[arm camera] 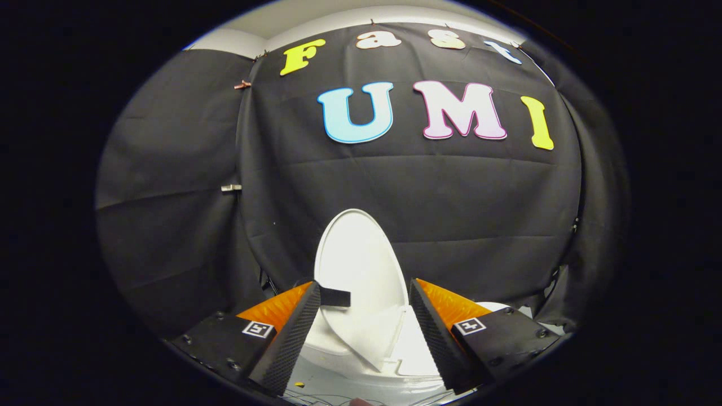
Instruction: Open the toilet lid.
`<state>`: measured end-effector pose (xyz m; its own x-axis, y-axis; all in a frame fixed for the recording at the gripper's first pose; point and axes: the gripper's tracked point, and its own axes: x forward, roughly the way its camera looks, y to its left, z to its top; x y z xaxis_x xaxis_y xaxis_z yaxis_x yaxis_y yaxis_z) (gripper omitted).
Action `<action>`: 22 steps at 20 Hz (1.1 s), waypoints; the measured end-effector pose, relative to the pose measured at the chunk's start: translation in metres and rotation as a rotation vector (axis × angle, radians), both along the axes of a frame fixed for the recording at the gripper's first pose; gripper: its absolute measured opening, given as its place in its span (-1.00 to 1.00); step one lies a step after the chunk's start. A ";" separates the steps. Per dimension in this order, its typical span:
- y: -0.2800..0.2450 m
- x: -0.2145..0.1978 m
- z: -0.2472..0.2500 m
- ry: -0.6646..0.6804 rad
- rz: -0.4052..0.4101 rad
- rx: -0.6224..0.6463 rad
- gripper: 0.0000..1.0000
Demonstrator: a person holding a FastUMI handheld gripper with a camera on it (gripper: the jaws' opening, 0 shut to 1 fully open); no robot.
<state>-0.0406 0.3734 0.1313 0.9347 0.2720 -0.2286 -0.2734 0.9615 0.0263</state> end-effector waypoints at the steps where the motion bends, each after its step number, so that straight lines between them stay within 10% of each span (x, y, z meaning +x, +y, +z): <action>1: -0.014 0.000 0.000 0.003 -0.002 -0.001 1.00; 22: -0.301 0.047 -0.078 -0.119 -0.221 -0.008 0.98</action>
<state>0.0062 0.0722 0.0534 0.9918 0.0569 -0.1146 -0.0575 0.9983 -0.0014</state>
